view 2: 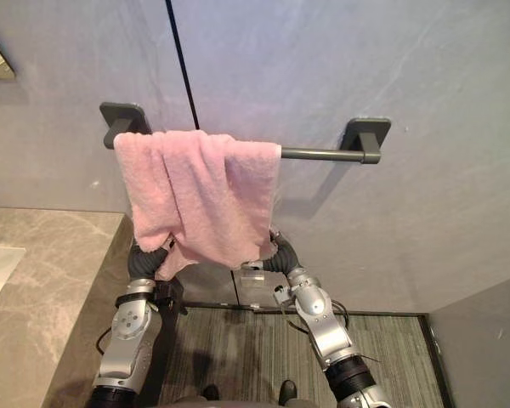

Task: Organize washtable

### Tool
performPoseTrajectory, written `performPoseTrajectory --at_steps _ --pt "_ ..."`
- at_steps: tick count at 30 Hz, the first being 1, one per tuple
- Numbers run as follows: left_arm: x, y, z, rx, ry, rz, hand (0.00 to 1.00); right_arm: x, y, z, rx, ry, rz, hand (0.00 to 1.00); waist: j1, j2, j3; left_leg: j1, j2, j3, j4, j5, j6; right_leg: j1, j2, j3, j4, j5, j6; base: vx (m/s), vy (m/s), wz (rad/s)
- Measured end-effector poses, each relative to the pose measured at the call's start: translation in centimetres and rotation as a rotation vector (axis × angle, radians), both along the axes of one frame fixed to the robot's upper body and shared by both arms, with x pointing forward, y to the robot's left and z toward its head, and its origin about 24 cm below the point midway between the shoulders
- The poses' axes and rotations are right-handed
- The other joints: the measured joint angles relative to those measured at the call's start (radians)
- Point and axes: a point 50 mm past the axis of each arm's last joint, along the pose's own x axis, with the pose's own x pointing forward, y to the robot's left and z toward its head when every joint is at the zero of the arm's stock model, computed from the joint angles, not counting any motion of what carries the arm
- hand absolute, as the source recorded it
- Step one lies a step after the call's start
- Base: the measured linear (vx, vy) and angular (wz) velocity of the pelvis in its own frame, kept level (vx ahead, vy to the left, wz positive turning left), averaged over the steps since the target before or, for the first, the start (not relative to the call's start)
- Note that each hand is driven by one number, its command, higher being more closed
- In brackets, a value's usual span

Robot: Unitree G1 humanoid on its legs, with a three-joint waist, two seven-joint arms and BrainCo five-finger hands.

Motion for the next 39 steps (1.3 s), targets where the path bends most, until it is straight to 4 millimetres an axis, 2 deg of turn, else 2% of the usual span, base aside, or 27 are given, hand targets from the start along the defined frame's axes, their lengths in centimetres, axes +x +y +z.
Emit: performPoseTrajectory --at_steps 26,30,39 --pt "0.1 -0.2 0.1 0.004 -0.004 -0.02 1.0 0.6 0.4 0.4 0.011 -0.012 -0.001 1.0 0.001 -0.011 -0.005 0.004 0.0 -0.005 0.001 0.001 -0.001 0.008 0.0 -0.001 0.0 0.0 0.0 0.0 0.0 0.0" --pt "0.1 -0.2 0.1 0.004 -0.004 -0.021 1.0 0.8 0.0 0.5 0.016 -0.013 -0.02 1.0 0.0 -0.022 -0.012 0.007 0.0 -0.004 0.001 0.001 -0.002 0.011 0.0 0.0 0.0 0.0 0.0 0.0 0.0 0.0" --pt "0.1 0.0 0.1 0.011 -0.004 -0.023 1.0 1.0 -1.3 0.6 0.048 -0.01 -0.082 1.0 -0.002 -0.023 -0.012 0.016 0.001 -0.002 0.0 0.001 -0.002 0.018 0.0 0.003 0.0 0.0 0.0 0.0 0.0 0.0"
